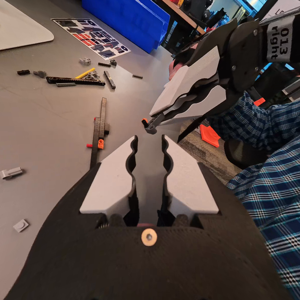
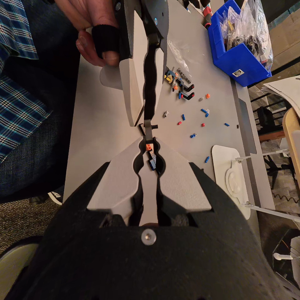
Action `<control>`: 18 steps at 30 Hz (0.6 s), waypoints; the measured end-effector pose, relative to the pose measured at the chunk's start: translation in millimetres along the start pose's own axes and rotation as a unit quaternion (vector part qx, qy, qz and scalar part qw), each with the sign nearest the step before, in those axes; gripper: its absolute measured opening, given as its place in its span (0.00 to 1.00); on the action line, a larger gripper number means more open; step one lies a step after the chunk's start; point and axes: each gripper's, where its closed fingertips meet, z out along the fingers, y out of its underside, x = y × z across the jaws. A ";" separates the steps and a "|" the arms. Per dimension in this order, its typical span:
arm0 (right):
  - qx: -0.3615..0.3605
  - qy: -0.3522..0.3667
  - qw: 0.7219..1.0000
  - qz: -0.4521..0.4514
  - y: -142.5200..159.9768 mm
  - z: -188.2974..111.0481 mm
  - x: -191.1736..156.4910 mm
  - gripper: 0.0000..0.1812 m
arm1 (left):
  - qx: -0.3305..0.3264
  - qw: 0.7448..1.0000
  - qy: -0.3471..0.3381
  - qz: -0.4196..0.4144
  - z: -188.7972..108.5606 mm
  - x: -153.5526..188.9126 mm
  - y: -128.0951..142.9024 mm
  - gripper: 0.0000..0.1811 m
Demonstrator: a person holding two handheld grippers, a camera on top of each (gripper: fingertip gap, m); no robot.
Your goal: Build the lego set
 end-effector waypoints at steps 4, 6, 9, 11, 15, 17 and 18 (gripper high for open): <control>0.004 0.000 1.000 0.004 -1.1 0.4 0.4 0.03 | 0.000 1.000 -0.008 0.014 -0.2 0.0 -0.4 0.15; 0.004 0.001 1.000 0.004 -1.4 0.8 0.8 0.03 | -0.002 1.000 -0.012 0.021 -0.2 -0.3 0.1 0.15; 0.006 0.003 1.000 0.004 -2.7 0.5 2.0 0.03 | 0.000 0.999 -0.020 0.029 -1.1 -1.8 -0.7 0.15; 0.006 0.005 1.000 0.003 -3.1 0.3 2.9 0.03 | 0.004 0.999 -0.022 0.030 -2.1 -2.1 -2.2 0.15; 0.007 0.008 1.000 0.003 -4.1 -0.3 4.1 0.03 | 0.008 0.999 -0.032 0.042 -4.4 -4.0 -4.6 0.15; 0.009 0.010 1.000 0.009 -4.7 -0.8 5.6 0.03 | 0.009 0.998 -0.042 0.054 -5.5 -4.9 -6.1 0.15; 0.010 0.010 1.000 0.011 -5.5 -1.3 5.8 0.03 | 0.007 0.997 -0.047 0.061 -5.9 -5.5 -6.1 0.15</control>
